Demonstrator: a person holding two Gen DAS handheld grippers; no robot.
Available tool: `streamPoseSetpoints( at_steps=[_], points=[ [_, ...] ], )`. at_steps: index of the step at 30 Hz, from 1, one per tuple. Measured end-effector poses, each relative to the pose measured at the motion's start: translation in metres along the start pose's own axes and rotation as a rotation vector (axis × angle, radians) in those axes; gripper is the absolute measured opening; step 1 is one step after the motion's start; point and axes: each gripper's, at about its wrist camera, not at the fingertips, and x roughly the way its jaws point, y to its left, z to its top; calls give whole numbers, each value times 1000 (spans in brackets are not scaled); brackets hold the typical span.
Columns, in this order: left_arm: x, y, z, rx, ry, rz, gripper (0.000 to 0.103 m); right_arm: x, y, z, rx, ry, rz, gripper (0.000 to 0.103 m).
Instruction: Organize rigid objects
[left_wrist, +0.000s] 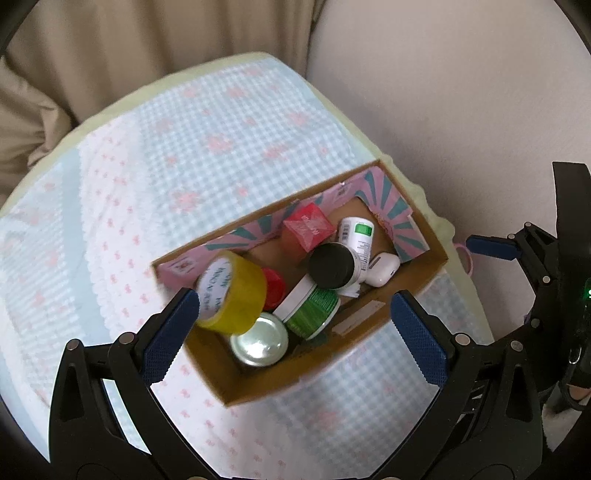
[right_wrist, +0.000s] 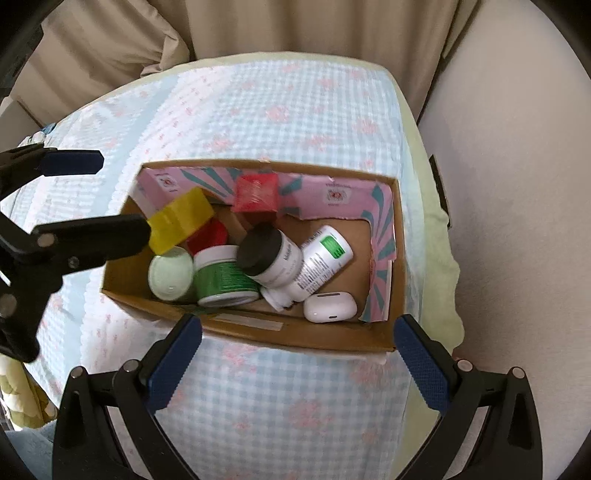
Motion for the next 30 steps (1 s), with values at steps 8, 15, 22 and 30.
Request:
streamPoseSetpoints(
  at_steps=[8,15,22,30],
  points=[
    [-103,41,-25,-67,-112,19,103,-66,53,8,-32,-59,-27,103],
    [-218,94,-70,-162,-229,102,103,-143,109,18,41,-124,-10,103],
    [-323,136,-138,-285,-415,240,103,-232,171,25,61,-284,-33,103],
    [-383,138,-200,-333,-580,353,103,-294,218,4,88,-448,-65,103]
  ],
)
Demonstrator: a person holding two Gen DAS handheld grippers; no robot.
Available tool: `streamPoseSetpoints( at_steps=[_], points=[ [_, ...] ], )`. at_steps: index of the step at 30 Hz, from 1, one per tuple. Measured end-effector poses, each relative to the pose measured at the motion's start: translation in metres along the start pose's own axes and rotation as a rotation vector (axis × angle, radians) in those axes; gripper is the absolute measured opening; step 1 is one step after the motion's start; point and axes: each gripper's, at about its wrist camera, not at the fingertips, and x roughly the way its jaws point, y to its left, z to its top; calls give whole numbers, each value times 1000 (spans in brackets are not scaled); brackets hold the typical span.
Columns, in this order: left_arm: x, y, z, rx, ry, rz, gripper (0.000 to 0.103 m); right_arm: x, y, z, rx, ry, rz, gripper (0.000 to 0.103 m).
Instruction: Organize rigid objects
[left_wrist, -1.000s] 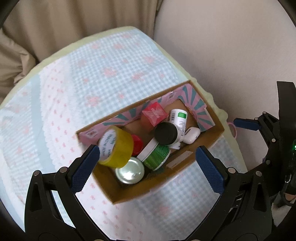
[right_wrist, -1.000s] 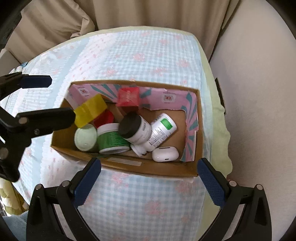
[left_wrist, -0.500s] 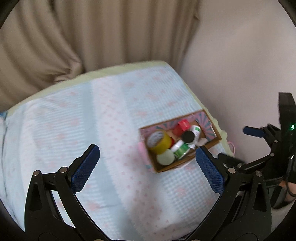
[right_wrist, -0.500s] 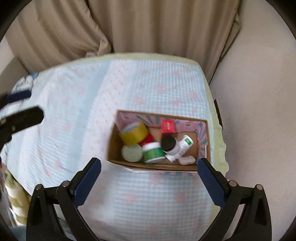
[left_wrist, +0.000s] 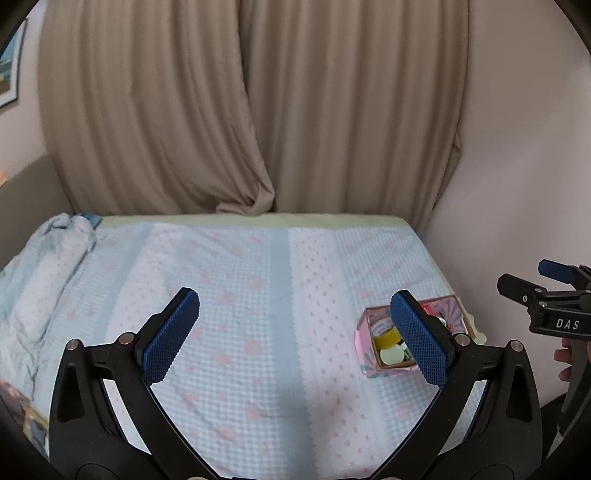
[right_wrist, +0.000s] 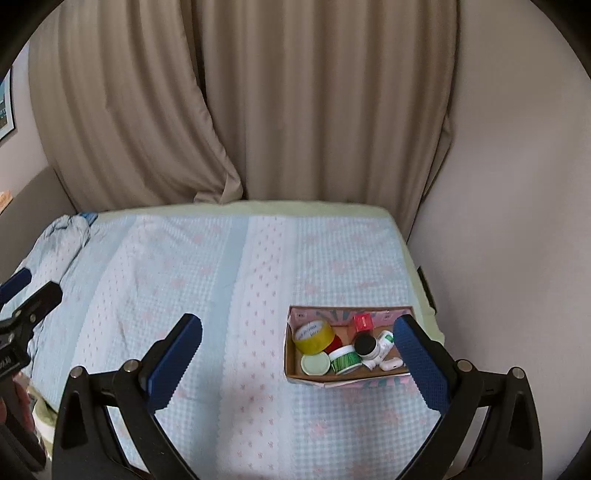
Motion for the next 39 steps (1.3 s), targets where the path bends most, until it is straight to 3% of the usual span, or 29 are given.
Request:
streamPoseSetpoints(
  at_steps=[4,8,39],
  points=[
    [-24,3,-7,29,-56,31,103,-14,6,-7,17,-41,-22,103],
    [-36,3,-8,28,-87,15,103,-20,9,-8,23,-68,-26,103],
    [-39,7,-4,-4,-95,12,103,-27,24,-11,7,-104,-12,103]
  ],
)
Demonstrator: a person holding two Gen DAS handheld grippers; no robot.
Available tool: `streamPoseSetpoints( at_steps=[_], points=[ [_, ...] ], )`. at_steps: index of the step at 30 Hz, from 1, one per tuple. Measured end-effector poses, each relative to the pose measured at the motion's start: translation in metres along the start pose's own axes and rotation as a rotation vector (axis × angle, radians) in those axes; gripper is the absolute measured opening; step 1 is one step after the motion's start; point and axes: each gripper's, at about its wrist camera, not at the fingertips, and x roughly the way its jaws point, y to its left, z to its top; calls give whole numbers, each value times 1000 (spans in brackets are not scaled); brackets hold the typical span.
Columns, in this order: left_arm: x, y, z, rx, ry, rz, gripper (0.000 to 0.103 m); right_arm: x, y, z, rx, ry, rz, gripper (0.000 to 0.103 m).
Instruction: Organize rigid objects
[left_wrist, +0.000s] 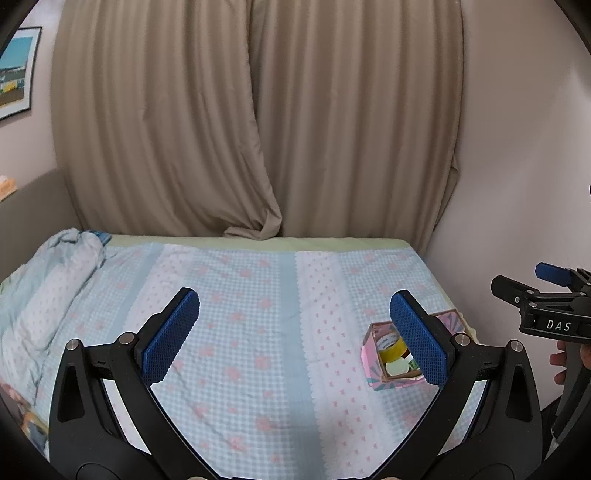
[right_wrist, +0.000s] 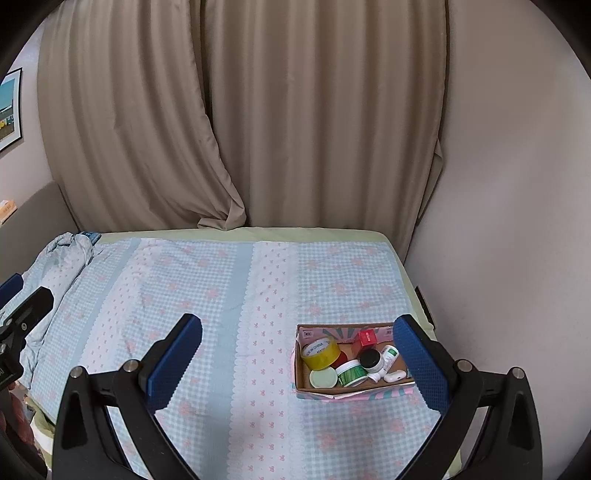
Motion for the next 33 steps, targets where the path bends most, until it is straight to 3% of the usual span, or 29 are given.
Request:
streamPoseSetpoints(
  at_steps=[19,27,33],
  points=[
    [3,-5,-5,-11,-10,20,103,-1,3,-6,14,-5,-14,103],
    [-3,-12,-3,-3,-73,129,103,0,4,-6,9,-4,-21,103],
    [-2,-13,-2,-7,-87,153,103,2,6,-6,13,-2,-22,103]
  ],
)
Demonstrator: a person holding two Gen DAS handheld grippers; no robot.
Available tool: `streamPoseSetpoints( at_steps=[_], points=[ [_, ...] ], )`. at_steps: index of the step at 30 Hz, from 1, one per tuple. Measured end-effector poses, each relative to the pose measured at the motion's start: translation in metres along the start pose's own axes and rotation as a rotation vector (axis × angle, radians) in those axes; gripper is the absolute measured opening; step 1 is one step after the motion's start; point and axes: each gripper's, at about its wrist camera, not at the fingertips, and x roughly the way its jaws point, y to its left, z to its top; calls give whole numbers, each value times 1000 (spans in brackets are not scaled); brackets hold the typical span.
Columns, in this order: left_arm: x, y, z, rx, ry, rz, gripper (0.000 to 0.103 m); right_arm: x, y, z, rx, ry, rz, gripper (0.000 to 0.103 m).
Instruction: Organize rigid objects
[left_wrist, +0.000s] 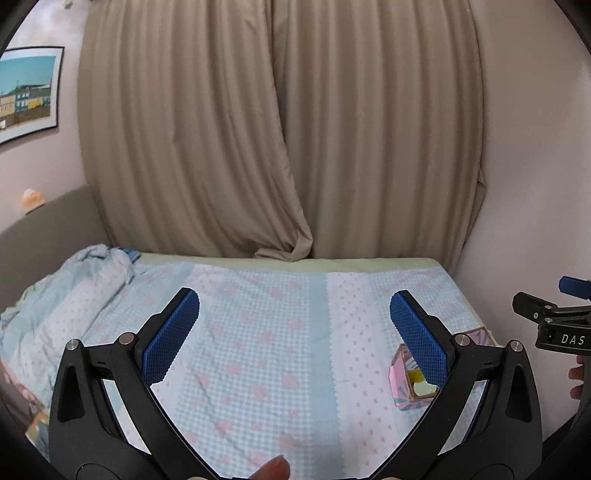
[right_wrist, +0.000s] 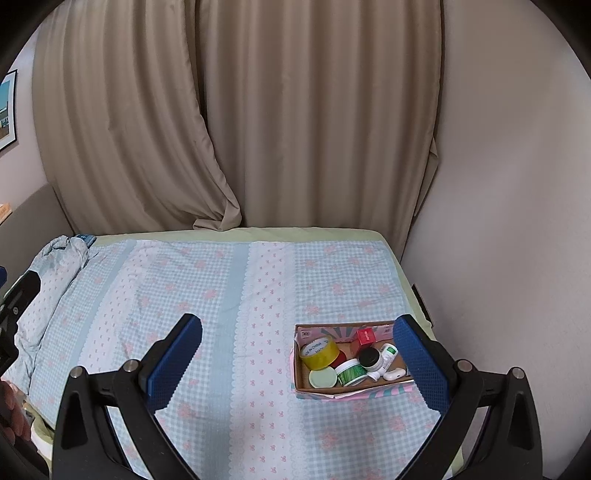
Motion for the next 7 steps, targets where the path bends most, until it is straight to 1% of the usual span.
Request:
streamPoseSetpoints(
  at_steps=[3,7],
  points=[
    [8,3,-2,-10,24,-18,103,1,2,0,3,3,0,103],
    [12,8,-2,-16,31,-28,103,5,6,3,6,11,-3,103]
  ],
)
